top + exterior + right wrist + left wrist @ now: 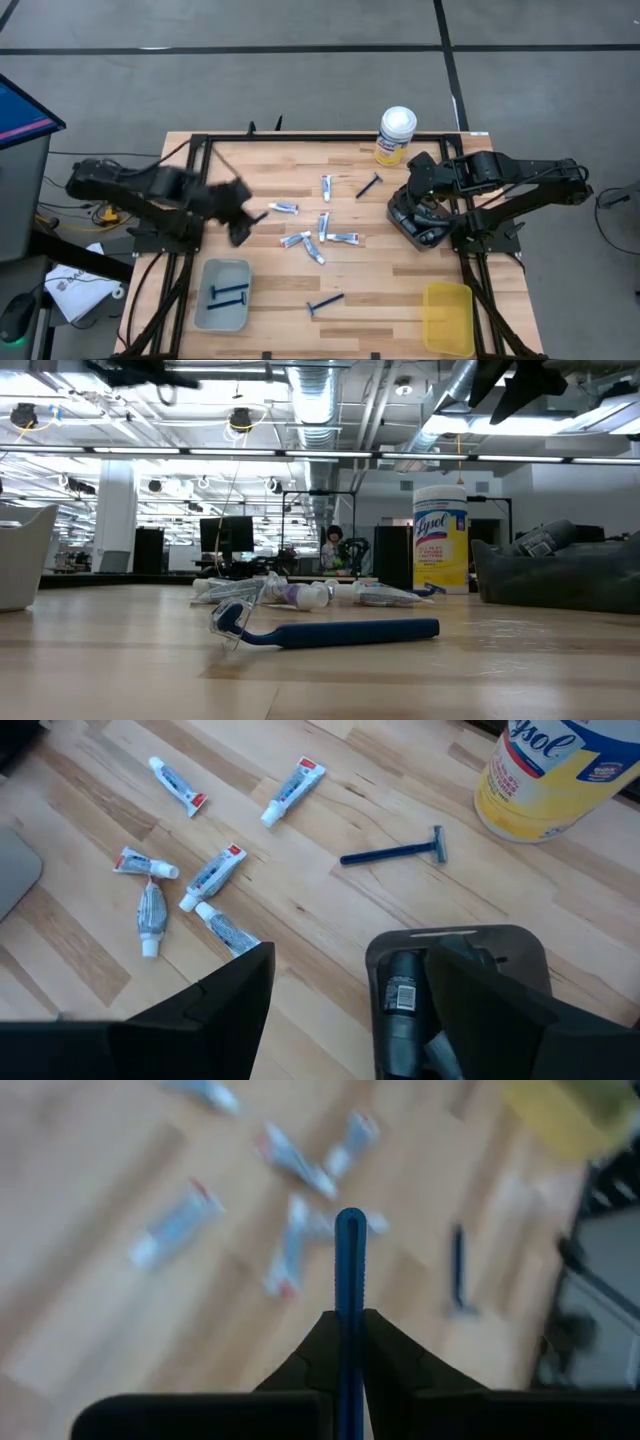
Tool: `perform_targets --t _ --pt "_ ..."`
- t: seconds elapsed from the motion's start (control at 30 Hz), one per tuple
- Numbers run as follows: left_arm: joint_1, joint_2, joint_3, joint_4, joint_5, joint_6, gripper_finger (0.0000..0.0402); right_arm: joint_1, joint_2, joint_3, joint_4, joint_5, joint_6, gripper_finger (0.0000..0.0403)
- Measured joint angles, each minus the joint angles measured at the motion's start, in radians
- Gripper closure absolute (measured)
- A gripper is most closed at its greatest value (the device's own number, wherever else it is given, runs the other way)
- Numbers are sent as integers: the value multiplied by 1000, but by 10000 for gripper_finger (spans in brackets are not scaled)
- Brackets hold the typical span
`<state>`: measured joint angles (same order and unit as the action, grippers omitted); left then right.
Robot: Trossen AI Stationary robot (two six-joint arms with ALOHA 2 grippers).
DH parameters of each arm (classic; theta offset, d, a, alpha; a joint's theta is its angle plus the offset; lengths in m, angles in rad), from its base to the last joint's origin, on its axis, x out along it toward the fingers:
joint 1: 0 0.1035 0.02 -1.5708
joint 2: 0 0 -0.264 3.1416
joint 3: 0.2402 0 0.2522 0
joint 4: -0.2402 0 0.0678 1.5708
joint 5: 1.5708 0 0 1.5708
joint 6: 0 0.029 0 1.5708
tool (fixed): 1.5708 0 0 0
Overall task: Pick & Place Travel size toiletries
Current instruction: Put the blue razor into the gray bin
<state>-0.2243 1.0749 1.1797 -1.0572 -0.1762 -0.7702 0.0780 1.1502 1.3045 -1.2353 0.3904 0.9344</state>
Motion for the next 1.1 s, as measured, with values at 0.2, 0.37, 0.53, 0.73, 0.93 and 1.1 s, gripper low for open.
perform_targets --t 0.2,0.37,0.53,0.73,0.93,1.1 --pt "-371 27 -39 -64 -72 -247 390 0 0 0 14 0 0 149" --pt "-536 80 -168 -60 -85 -393 390 0 0 0 34 0 0 149" --pt "-597 120 -293 6 -75 -455 389 0 0 0 49 0 0 149" --pt "-596 144 -368 140 -72 -413 389 0 0 0 49 0 0 149" --pt "-561 154 -434 143 -26 -317 389 -3 0 0 49 0 0 149" --pt "-524 153 -480 198 28 -221 387 -3 0 0 48 0 0 149"
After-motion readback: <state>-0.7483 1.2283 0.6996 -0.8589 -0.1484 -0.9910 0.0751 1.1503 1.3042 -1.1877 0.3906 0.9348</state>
